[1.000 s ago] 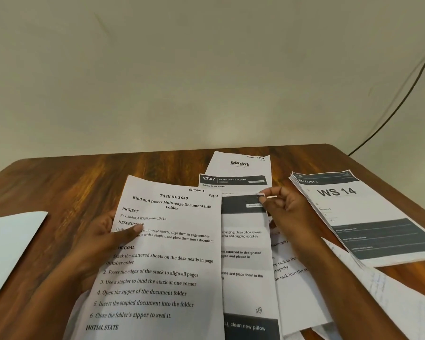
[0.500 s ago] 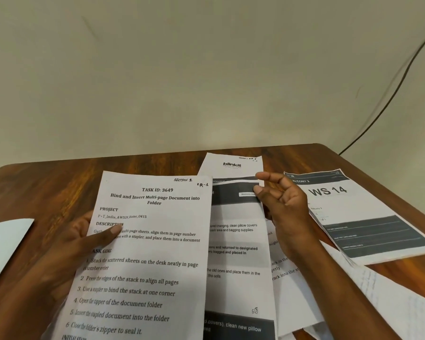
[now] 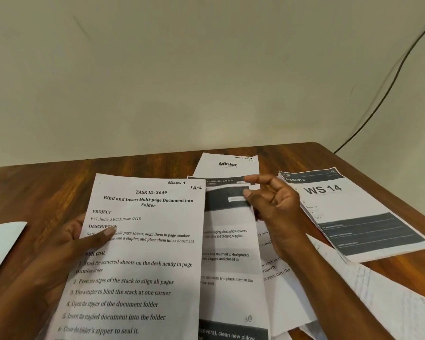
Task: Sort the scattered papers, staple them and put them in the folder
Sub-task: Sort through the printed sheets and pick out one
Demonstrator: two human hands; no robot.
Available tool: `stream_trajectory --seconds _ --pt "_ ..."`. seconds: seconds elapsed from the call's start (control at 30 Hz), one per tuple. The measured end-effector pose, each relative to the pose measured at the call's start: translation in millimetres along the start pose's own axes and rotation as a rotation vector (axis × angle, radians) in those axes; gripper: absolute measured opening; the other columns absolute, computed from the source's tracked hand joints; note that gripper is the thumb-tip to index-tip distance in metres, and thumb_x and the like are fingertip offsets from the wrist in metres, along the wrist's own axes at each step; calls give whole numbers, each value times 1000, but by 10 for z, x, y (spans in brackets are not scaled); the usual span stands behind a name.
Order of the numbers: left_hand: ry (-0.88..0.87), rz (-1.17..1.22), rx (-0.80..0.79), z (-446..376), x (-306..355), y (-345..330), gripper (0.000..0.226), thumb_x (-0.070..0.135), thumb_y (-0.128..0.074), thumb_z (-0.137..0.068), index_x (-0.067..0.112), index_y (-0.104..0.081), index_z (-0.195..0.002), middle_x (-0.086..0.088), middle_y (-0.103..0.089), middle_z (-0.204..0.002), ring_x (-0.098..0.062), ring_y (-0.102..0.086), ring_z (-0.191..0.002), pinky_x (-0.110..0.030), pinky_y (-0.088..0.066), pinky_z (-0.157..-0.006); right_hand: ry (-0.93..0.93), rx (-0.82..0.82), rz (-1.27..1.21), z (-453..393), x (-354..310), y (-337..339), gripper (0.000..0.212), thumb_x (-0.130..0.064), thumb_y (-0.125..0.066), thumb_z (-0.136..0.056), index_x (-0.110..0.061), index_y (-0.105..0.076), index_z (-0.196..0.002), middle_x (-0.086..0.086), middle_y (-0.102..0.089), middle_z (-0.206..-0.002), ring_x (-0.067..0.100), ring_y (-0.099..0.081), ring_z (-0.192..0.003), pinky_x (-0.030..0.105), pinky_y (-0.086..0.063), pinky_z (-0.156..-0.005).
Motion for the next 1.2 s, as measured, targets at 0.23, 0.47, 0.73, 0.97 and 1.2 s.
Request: stream_trajectory --seconds 0.23,0.47,0.73,0.97,1.2 --pt "11 -6 5 -43 -73 -5 30 3 -66 -92 1 -65 -122 -38 -73 -108 -49 -76 -68 -67 -61 -65 321 -142 1019 129 371 -264 36 -32 -75 -92 -35 -64 -126 -10 -79 -103 11 -75 -81 31 -64 -80" --pt "85 26 6 -55 -176 -40 44 6 -72 -85 -2 -61 -126 -38 -73 -108 -49 -76 -71 -58 -64 -63 61 -25 1039 -7 408 -19 47 -65 -78 -78 -33 -73 -112 -18 -75 -104 4 -70 -93 27 -57 -80" --pt "106 20 -12 -101 -269 -144 37 2 -69 -87 -3 -64 -124 -36 -74 -107 -48 -76 -73 -56 -64 -62 -189 179 967 -792 367 483 3 -22 -79 -90 -23 -78 -87 -4 -76 -95 15 -67 -84 24 -48 -64" --pt "126 -39 30 -114 -299 -170 33 -1 -68 -93 0 -64 -126 -35 -75 -105 -56 -74 -83 -61 -63 -73 -343 137 846 -1182 760 509 46 -41 -98 -62 -11 -71 -84 3 -75 -81 24 -73 -79 32 -53 -66" --pt "127 -57 59 -94 -186 -248 36 1 -71 -86 -3 -67 -121 -36 -75 -103 -65 -70 -91 -82 -46 -96 -328 162 614 -1151 927 446 17 -21 -91 -76 -17 -77 -84 1 -79 -84 22 -75 -82 42 -62 -84"
Point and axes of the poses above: each hand's wrist, its own z-axis away from the middle knuckle, its own y-axis out of the back of the hand, x = y × z, the point moved 7 cm from there along -z, towards the middle knuckle
